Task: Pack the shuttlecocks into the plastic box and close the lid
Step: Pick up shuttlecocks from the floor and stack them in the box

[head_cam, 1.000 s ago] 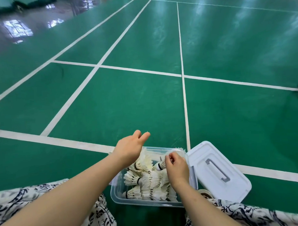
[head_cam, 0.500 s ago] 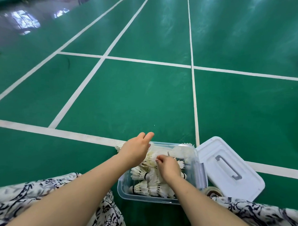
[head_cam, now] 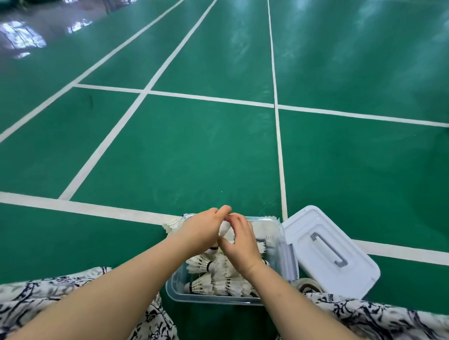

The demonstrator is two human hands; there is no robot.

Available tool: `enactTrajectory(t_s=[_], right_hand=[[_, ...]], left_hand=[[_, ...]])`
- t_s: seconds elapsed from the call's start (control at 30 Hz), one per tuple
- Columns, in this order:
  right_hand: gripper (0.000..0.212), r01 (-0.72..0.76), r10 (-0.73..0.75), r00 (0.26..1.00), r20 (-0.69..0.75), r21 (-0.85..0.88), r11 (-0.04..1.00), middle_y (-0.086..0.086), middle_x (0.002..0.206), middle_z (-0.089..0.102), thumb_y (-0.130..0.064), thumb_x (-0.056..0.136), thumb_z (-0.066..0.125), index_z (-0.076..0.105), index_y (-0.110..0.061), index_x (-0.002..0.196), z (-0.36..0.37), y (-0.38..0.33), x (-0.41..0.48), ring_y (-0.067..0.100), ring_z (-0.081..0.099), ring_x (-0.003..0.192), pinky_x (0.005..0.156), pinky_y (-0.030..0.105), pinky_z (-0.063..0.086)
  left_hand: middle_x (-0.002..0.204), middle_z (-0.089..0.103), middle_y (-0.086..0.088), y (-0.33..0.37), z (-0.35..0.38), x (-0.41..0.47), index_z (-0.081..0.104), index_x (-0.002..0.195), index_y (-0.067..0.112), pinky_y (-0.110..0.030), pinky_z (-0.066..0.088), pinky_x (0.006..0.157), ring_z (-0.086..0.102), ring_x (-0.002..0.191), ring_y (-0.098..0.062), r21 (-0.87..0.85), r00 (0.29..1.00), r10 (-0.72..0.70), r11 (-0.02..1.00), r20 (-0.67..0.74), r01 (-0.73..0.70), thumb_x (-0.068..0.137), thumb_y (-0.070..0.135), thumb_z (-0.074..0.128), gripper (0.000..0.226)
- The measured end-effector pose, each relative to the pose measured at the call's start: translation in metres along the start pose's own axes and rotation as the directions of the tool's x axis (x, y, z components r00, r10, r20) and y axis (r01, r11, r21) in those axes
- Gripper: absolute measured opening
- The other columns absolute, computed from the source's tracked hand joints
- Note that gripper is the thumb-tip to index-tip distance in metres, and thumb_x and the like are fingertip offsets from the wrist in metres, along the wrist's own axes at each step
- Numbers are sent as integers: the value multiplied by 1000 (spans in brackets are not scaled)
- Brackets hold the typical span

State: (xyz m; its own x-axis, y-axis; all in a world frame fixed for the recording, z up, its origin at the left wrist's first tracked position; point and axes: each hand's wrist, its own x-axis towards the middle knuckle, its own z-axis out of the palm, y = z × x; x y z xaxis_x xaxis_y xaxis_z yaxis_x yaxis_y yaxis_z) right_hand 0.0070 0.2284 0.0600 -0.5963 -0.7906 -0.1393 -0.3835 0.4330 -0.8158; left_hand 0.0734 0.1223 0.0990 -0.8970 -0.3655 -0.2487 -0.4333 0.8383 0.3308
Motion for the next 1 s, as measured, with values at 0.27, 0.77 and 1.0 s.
enactTrajectory(t_s=[0.27,0.77,1.0], right_hand=[[42,-21,-8,986,-165,-179,984,-5,134,47,-56,83,47,72,-22,86,-12,17,-5,17,33,128,103,34,26],[20,-399,401,912,-87,37,916,-6,93,72,-36,91,54,70,-25,93,-3,39,3,18,63,88,82,32,51],[18,-447,450,892,-39,-228,865,-4,85,71,-34,88,54,61,-30,72,3,48,14,23,63,85,84,37,52]], left_hand=[[125,46,-12,9,-7,0,41,130,10,-32,38,87,51,107,-30,-222,977,-50,975,-205,3,97,19,41,34],[120,55,-13,-10,12,10,49,123,11,-36,44,88,53,106,-30,-118,982,-174,979,-77,164,97,8,31,32],[144,46,-9,-7,56,-2,38,141,16,-34,37,109,47,128,-23,-110,956,-89,986,280,124,98,13,30,44]])
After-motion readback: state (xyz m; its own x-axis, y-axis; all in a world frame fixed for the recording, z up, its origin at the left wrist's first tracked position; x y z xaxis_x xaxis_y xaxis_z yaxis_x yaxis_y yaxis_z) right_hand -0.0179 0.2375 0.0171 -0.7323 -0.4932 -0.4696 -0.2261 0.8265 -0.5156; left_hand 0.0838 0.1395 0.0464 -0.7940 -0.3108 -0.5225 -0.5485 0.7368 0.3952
